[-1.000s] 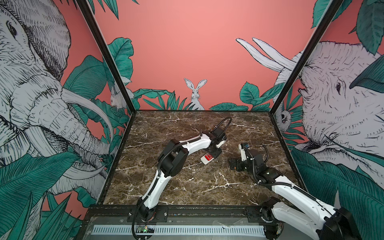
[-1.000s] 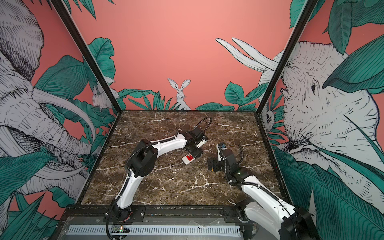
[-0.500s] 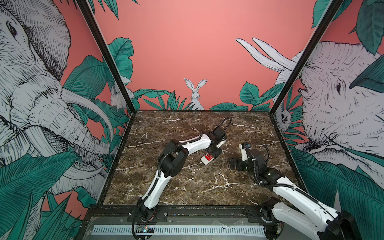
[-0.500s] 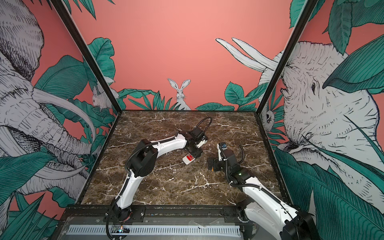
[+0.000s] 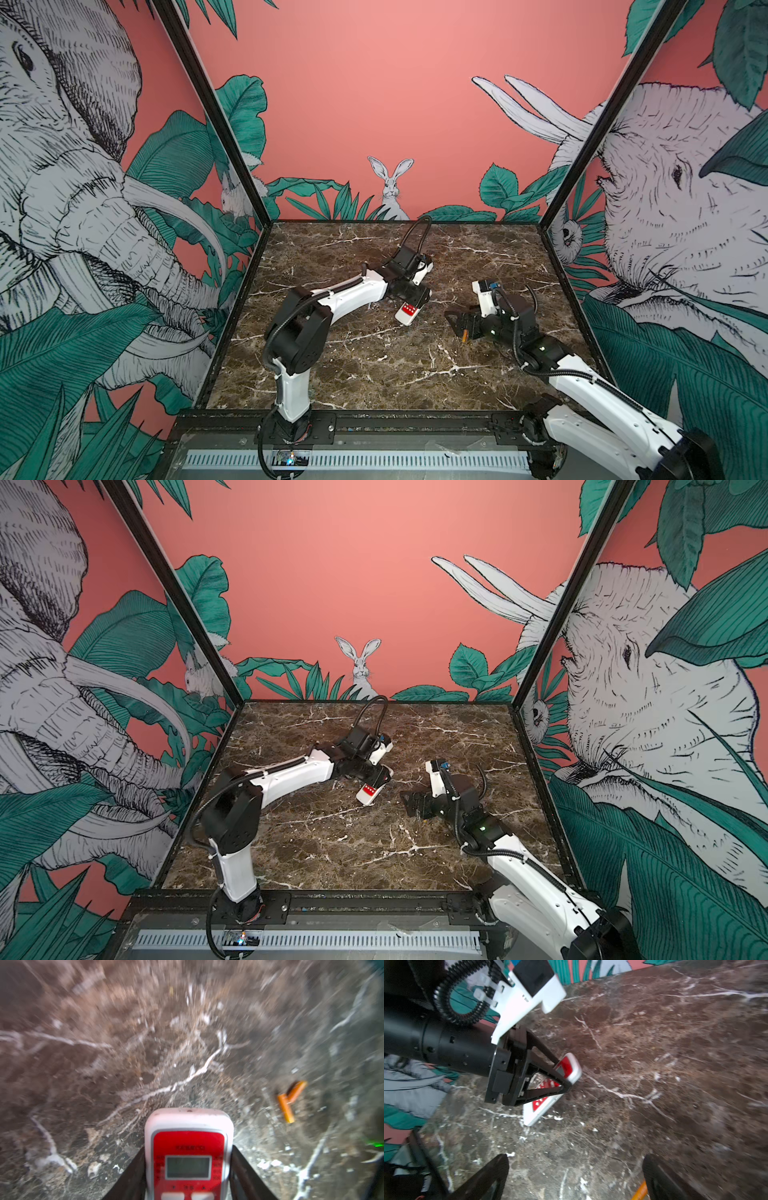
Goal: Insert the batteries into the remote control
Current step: 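Lift the remote with the left gripper while the right gripper rises toward it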
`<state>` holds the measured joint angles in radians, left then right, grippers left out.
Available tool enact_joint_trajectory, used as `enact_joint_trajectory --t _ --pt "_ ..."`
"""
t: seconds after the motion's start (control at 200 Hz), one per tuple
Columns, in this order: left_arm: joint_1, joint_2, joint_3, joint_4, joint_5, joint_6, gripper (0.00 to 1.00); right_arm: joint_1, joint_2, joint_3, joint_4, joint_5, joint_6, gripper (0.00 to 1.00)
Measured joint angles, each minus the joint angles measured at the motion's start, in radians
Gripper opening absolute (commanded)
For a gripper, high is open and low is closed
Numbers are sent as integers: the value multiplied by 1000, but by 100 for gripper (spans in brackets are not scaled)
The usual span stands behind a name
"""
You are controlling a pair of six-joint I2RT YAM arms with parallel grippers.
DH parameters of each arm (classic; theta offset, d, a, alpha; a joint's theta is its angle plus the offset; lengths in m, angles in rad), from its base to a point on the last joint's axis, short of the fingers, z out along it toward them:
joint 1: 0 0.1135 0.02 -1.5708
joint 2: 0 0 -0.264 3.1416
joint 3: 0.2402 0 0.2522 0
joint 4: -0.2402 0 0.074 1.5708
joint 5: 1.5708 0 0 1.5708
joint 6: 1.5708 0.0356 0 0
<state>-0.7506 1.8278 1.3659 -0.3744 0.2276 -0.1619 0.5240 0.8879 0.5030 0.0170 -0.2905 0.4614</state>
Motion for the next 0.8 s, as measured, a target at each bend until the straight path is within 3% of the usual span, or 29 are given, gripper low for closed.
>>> enact_joint_trajectory --t 0.335,0.8 --pt "35 -247 -206 199 178 -109 26 13 60 -55 370 -269 92 99" --pt "77 -521 -311 374 404 -180 26 34 88 -60 713 -426 143 99"
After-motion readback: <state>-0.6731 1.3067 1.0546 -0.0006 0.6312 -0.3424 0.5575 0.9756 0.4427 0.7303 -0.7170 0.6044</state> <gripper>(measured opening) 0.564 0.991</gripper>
